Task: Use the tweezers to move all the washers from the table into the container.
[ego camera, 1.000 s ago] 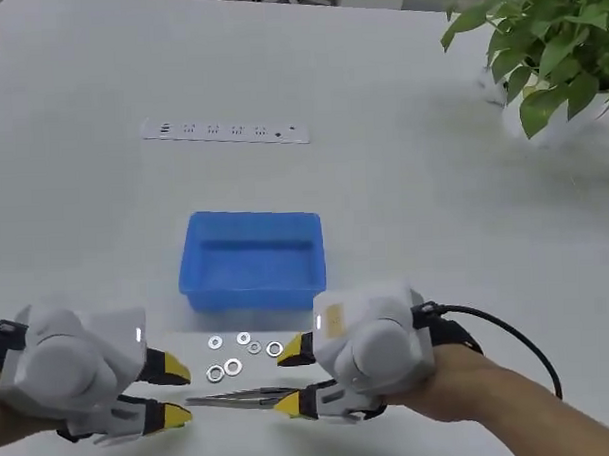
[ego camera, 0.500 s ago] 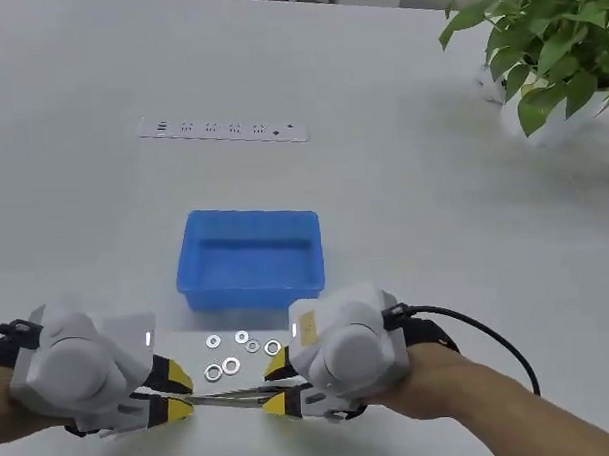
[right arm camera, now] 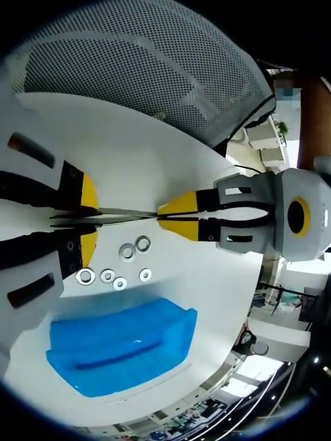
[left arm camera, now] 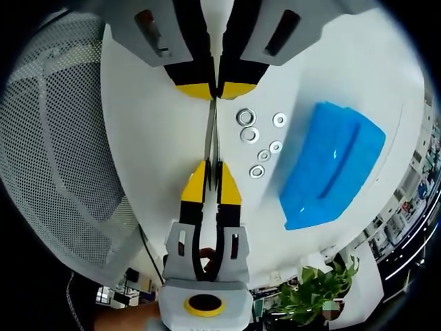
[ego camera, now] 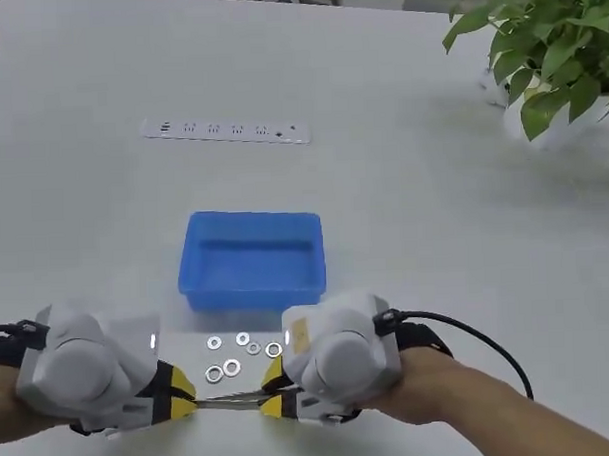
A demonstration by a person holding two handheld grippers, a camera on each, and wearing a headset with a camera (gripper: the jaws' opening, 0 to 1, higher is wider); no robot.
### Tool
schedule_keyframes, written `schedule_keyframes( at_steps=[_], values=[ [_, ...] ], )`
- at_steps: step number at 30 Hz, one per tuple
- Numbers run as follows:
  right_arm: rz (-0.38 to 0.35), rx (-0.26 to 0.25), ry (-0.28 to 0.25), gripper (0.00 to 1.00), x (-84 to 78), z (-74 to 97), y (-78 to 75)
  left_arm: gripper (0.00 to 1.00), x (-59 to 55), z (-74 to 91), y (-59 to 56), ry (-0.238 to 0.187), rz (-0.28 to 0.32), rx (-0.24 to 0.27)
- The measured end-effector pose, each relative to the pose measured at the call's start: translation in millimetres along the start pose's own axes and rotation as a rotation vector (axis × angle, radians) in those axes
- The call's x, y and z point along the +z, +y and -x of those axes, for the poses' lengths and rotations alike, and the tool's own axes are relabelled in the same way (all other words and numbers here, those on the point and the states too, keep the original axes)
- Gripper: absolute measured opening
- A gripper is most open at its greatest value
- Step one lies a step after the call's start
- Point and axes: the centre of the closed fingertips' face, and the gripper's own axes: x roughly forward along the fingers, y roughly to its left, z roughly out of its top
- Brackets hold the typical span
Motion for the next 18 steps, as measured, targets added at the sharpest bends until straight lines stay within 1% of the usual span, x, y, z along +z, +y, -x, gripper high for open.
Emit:
schedule_keyframes(
  at_steps=[10, 13, 18],
  values=[
    [0.016, 0.002, 0.005, 0.12, 0.5, -0.4, 1.2, 0.06, 3.8, 6.9, -2.9, -0.002, -0.003, -0.002],
    [0.009, 0.003, 0.000, 0.12, 1.3, -0.3, 1.4, 0.05, 6.2, 9.9, -3.5, 0.006, -0.013, 0.002],
    [-0.001, 0.001, -0.008, 0.12, 2.0, 1.6, 1.3, 0.05, 10.9, 14.8, -3.4, 0.003, -0.019, 0.007]
  ],
)
